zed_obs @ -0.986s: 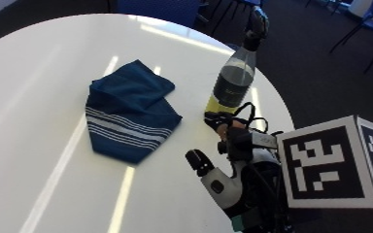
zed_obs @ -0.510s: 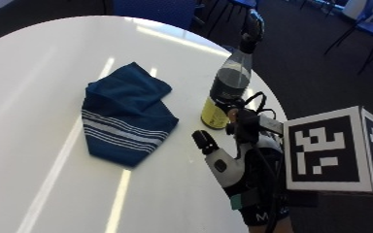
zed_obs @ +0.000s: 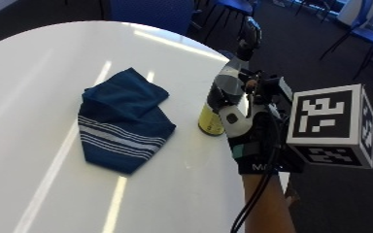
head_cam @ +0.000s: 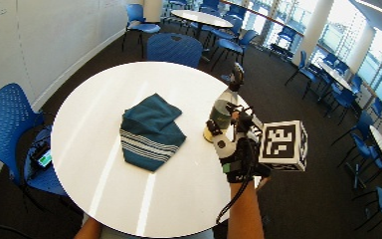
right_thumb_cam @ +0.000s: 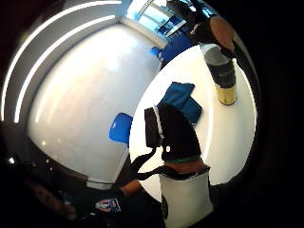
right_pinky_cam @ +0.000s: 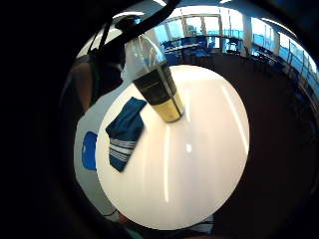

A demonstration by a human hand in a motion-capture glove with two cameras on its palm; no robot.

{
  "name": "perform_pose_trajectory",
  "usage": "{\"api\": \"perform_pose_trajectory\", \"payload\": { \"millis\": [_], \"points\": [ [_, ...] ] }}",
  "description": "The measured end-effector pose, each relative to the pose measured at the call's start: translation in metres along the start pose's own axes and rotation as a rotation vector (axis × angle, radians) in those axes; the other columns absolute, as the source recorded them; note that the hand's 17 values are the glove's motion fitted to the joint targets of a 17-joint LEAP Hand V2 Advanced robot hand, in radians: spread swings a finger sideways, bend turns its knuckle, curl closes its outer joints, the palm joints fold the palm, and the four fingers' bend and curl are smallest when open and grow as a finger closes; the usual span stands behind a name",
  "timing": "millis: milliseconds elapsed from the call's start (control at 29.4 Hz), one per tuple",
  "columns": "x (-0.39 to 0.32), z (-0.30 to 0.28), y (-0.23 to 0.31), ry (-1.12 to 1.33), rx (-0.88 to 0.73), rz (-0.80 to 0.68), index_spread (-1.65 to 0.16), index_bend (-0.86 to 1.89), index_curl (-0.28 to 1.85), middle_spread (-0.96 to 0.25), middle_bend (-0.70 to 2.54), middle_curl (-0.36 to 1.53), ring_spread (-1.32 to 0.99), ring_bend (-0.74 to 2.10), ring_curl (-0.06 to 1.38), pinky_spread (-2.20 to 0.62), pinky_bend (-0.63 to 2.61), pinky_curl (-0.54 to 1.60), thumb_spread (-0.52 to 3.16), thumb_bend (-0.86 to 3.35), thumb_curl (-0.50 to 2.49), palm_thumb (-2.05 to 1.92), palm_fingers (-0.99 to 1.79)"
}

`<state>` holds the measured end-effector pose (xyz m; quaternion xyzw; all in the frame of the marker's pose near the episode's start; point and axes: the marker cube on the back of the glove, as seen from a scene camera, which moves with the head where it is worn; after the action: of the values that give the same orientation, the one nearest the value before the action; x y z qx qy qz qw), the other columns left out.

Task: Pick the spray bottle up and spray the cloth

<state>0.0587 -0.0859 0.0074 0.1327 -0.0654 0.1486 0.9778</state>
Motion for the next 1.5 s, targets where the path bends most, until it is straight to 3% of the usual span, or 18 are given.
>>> {"api": "perform_pose_trajectory", "payload": {
  "millis": [238,714,1122,1496],
  "points": [
    [0.018,0.010,-0.039,0.001,0.088,0.126,-0.37,0.07,0.24,-0.08,0.24,0.37,-0.07,0.42,0.36,0.09,0.26,0.32,1.20,0.02,0.33,0.56,0.89],
    [0.034,0.034,-0.102,-0.194,0.047,0.311,-0.34,0.08,0.20,-0.09,0.28,0.40,-0.11,0.48,0.39,0.03,0.27,0.35,1.12,-0.01,0.37,0.66,0.88],
    [0.040,0.047,-0.119,-0.324,0.086,0.379,-0.31,0.22,0.28,-0.15,0.37,0.44,-0.17,0.47,0.39,-0.01,0.11,0.30,0.98,-0.02,0.40,0.77,1.08],
    [0.038,0.055,-0.129,-0.414,0.120,0.393,-0.29,0.31,0.39,-0.22,0.47,0.48,-0.20,0.46,0.40,-0.12,0.18,0.29,0.72,-0.01,0.49,0.92,1.30]
  ]
}}
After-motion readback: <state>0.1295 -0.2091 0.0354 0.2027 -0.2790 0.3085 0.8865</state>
